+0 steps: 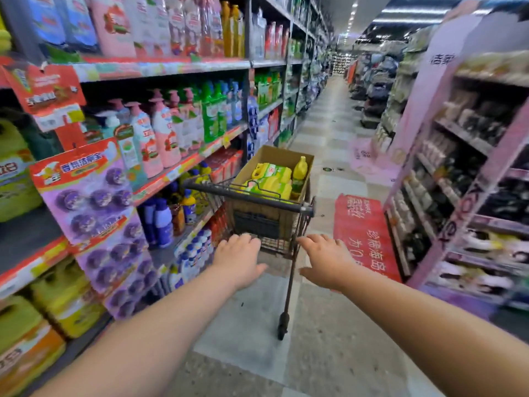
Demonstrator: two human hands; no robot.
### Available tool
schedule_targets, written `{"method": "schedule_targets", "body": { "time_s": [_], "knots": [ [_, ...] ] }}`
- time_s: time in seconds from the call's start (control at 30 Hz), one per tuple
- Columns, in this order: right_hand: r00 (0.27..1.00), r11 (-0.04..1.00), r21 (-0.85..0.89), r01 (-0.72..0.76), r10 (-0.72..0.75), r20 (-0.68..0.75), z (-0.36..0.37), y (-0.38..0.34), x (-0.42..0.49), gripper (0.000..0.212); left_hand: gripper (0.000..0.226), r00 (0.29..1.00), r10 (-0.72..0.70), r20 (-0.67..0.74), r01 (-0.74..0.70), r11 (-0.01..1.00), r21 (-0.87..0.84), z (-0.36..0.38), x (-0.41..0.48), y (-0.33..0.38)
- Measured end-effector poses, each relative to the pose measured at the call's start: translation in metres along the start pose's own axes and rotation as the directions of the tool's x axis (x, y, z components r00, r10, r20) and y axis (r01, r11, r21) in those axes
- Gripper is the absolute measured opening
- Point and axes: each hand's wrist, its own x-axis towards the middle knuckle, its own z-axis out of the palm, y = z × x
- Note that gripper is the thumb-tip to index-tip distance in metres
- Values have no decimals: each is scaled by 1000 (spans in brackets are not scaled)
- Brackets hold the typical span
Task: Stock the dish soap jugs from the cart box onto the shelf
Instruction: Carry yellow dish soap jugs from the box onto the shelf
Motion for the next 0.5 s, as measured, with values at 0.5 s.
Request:
{"method": "schedule_targets", "body": {
  "time_s": [0.5],
  "knots": [
    [955, 954, 48, -297, 297, -4, 2, 207, 17, 71, 53, 960, 275, 47, -276, 961, 14, 9, 190, 175]
  ]
}}
